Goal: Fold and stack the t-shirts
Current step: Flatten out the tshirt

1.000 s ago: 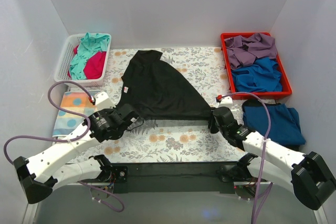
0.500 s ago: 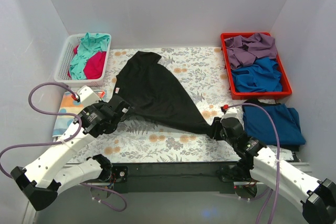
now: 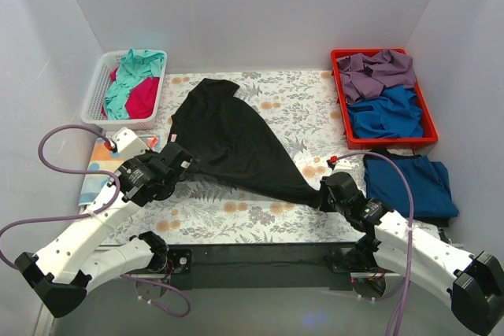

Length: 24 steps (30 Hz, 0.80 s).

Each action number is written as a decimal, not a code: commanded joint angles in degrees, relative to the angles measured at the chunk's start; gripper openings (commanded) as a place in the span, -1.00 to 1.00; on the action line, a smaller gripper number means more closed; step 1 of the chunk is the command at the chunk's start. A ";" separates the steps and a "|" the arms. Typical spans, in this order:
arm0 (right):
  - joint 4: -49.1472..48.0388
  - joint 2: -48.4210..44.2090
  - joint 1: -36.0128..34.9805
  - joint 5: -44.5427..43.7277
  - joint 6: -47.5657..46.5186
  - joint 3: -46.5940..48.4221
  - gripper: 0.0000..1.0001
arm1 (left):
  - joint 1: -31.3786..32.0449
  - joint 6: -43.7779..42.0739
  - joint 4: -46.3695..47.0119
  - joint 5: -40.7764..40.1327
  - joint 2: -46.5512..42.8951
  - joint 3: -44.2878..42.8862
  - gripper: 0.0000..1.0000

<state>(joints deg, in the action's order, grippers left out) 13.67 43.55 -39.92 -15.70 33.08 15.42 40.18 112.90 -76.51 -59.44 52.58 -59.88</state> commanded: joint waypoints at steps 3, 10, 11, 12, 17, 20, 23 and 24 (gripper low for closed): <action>1.36 -0.48 -0.42 -0.29 -0.12 2.86 -0.97 | -0.46 -0.14 -1.81 -3.05 0.33 -0.33 -1.00; 5.31 -2.68 -0.51 -3.54 -2.14 11.37 -0.97 | -0.46 -8.29 3.89 -2.17 0.42 -4.97 -1.00; 6.36 -2.68 -0.51 -4.07 -2.84 13.04 -0.97 | -0.46 -10.05 5.13 -2.08 0.51 -5.86 -1.00; 6.89 -2.51 -0.51 -5.12 -3.98 17.32 -0.97 | -0.46 -11.81 6.54 -1.65 0.60 -7.00 -1.00; 8.65 0.39 -0.51 -7.84 -9.43 30.70 -0.97 | -0.46 -26.81 20.24 0.11 0.25 -13.50 -1.00; 8.83 1.88 -0.51 -10.65 -14.43 38.79 -0.97 | -0.46 -33.26 27.98 0.99 0.16 -16.14 -1.00; 9.62 3.47 -0.51 -14.08 -18.92 46.35 -0.97 | -0.46 -39.93 32.38 0.03 0.25 -20.62 -1.00; 9.88 3.73 -0.51 -15.40 -19.63 47.76 -0.97 | -0.46 -43.09 33.43 -0.06 -0.10 -22.72 -1.00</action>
<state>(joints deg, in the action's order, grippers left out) 23.03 46.41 -40.21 -24.73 20.60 55.61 40.18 83.24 -53.10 -57.58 53.65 -76.31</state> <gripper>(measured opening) 0.030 0.022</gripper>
